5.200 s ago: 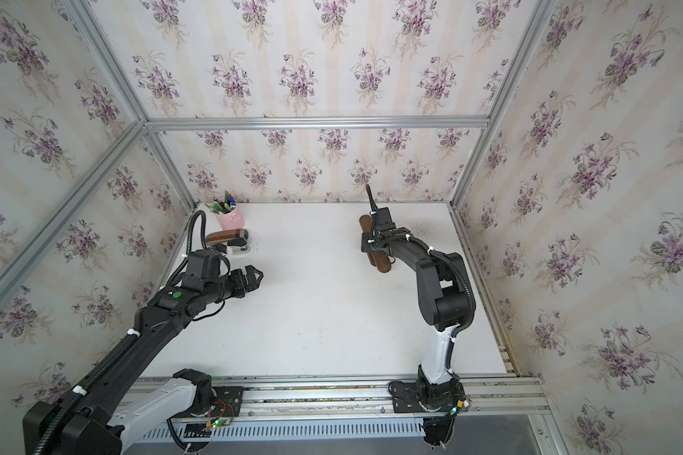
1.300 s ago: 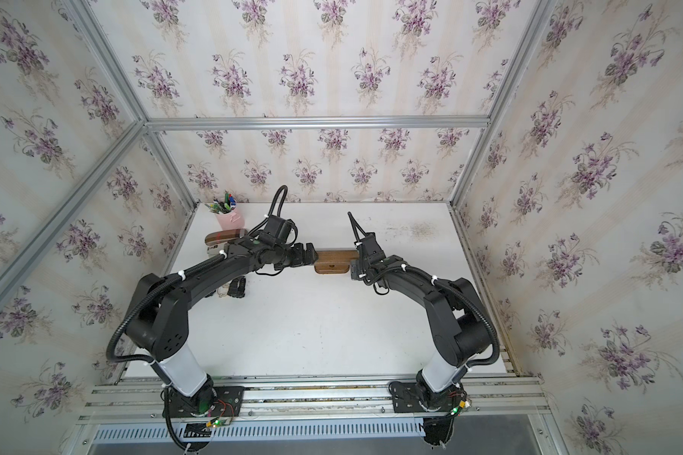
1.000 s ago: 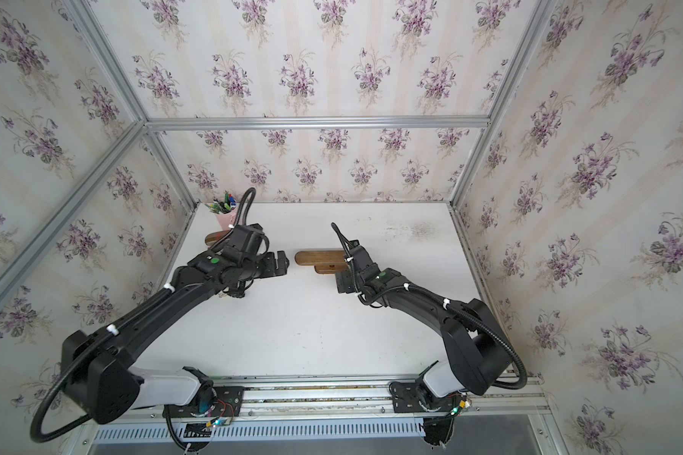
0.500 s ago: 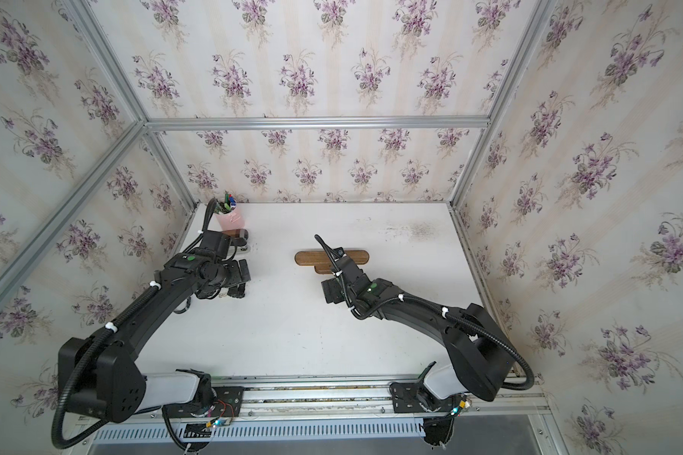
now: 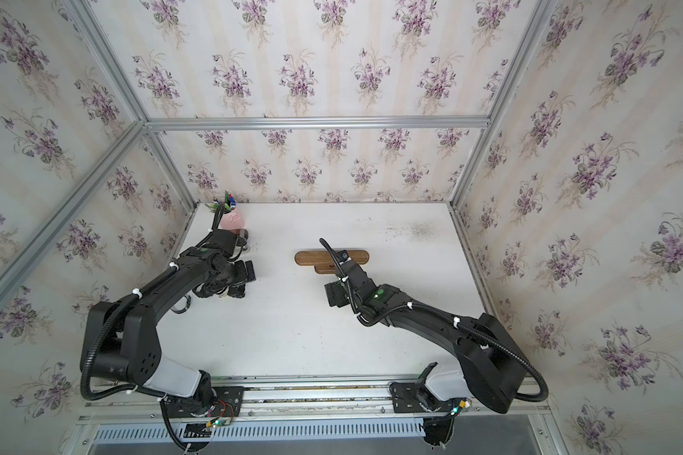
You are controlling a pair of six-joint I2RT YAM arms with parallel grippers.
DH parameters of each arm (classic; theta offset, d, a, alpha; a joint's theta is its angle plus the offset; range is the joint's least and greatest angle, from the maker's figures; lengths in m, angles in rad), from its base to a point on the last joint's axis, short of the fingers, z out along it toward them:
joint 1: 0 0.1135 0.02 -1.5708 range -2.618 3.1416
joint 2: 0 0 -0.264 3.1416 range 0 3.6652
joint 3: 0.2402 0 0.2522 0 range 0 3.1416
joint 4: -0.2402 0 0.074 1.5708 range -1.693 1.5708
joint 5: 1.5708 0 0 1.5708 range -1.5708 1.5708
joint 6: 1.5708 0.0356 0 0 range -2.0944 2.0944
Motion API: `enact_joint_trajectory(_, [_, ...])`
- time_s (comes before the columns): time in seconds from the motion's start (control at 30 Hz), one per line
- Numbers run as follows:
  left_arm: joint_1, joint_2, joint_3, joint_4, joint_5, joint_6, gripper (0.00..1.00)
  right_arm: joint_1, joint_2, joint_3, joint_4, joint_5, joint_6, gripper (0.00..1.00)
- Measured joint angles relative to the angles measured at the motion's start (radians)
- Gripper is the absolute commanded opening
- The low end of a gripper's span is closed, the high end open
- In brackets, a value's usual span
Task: Place watch on stand
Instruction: Pick up the watch at the center of the board.
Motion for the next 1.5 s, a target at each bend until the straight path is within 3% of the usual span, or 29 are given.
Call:
enact_joint_trajectory(0.2, [-0.006,0.040,0.014,0.004,0.080,0.008,0.99,0.003,-0.004,-0.007,0.007,0.001,-0.002,0.89])
enact_joint_trajectory(0.47, [-0.060,0.019,0.013,0.010,0.152,0.018,0.84,0.007,-0.004,-0.007,0.007,0.000,-0.002,0.89])
enact_joint_trajectory(0.6, [-0.064,-0.003,-0.004,0.019,0.163,0.015,0.82,0.010,-0.004,-0.006,0.006,0.001,-0.002,0.88])
enact_joint_trajectory(0.93, [-0.077,0.024,0.037,-0.012,0.054,0.019,0.72,0.016,-0.004,-0.005,0.006,0.001,-0.002,0.88])
enact_joint_trajectory(1.1, [-0.018,0.029,0.035,0.001,0.038,-0.002,0.66,0.022,0.000,-0.005,0.006,0.001,-0.002,0.88])
enact_joint_trajectory(1.5, [0.028,0.195,0.119,0.005,0.031,-0.038,0.50,0.029,-0.001,-0.010,0.002,0.004,0.000,0.88])
